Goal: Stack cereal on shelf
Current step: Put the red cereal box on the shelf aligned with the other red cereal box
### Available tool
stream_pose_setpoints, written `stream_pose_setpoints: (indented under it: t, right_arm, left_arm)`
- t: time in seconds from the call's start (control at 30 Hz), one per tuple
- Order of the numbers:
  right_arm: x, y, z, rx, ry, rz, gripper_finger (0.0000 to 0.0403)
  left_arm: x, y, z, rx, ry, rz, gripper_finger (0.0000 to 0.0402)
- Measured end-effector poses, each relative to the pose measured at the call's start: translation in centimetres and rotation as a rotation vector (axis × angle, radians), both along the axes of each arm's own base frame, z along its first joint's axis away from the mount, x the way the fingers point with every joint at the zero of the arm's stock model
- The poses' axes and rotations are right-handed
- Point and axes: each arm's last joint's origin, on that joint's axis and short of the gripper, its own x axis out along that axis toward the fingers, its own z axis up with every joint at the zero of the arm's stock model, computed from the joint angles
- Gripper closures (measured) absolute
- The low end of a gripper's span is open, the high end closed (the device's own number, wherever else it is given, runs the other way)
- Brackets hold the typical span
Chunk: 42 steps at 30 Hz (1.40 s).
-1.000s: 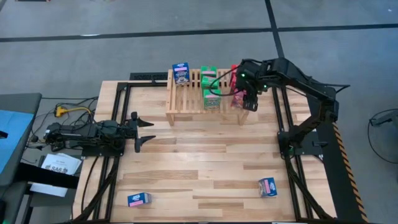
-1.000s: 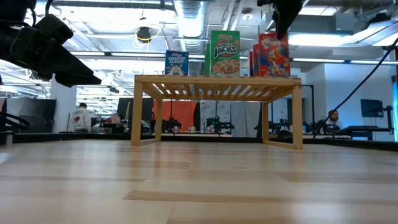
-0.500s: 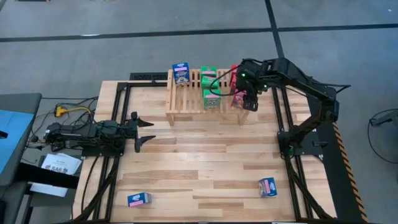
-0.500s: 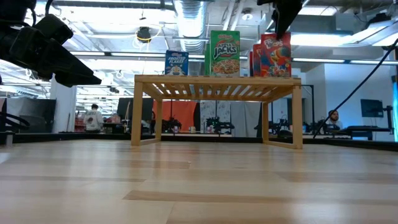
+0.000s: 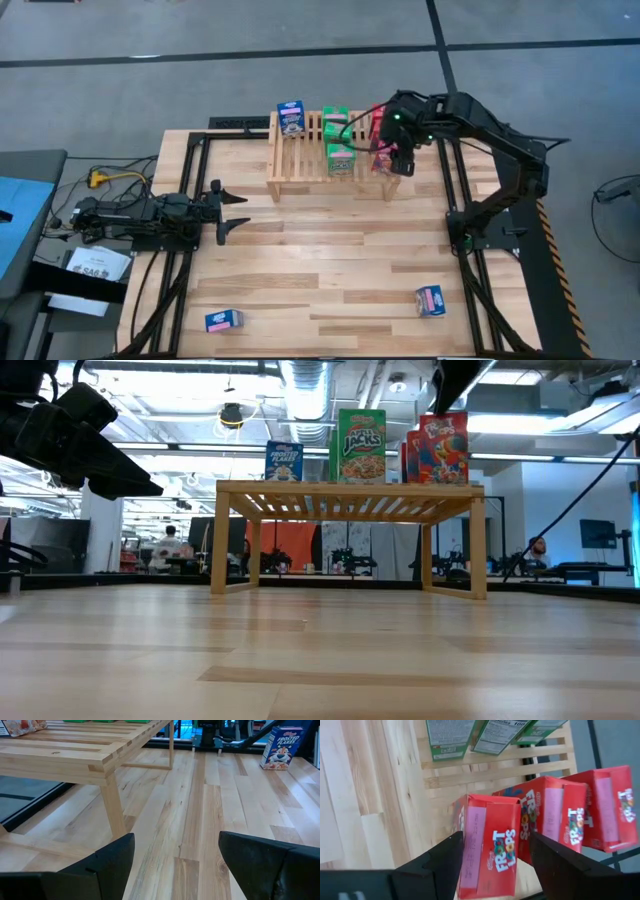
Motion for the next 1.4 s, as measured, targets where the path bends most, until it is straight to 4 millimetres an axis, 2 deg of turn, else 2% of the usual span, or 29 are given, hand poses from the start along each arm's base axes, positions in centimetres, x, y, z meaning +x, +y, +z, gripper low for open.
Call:
stream_pose_setpoints:
  t: [0.13, 0.3, 0.5, 0.6, 0.73, 0.87, 1.0, 1.13, 1.4]
  right_arm:
    - [-0.9, 0.3, 0.8, -0.013, -0.043, -0.006, 0.0152]
    - [-2.9, 1.2, 2.2, 0.003, -0.136, -0.086, 0.0152]
    - [-5.5, 3.9, 2.7, 0.111, -0.165, -0.23, 0.0152]
    - [-6.2, 5.1, 1.8, 0.076, -0.168, -0.255, 0.0152]
    - [-6.9, 6.1, -1.0, 0.068, -0.19, -0.274, 0.0152]
    - [-6.9, 6.2, -4.2, 0.036, -0.273, -0.272, 0.0152]
    - [-6.9, 5.9, -6.2, -0.001, -0.352, -0.255, 0.0152]
    - [-6.9, 5.4, -7.3, -0.015, -0.363, -0.277, 0.0152]
    - [-6.1, 4.9, -7.3, -0.034, -0.377, -0.274, 0.0152]
  left_arm:
    - [0.0, 0.0, 0.0, 0.0, 0.0, 0.0, 0.0123]
    - [0.0, 0.0, 0.0, 0.0, 0.0, 0.0, 0.0123]
    - [0.0, 0.0, 0.0, 0.0, 0.0, 0.0, 0.0123]
    - [0.0, 0.0, 0.0, 0.0, 0.0, 0.0, 0.0123]
    - [0.0, 0.0, 0.0, 0.0, 0.0, 0.0, 0.0123]
    - [0.0, 0.0, 0.0, 0.0, 0.0, 0.0, 0.0123]
    - [0.0, 0.0, 0.0, 0.0, 0.0, 0.0, 0.0123]
    - [0.0, 0.0, 0.0, 0.0, 0.0, 0.0, 0.0123]
    - [0.0, 0.0, 0.0, 0.0, 0.0, 0.0, 0.0123]
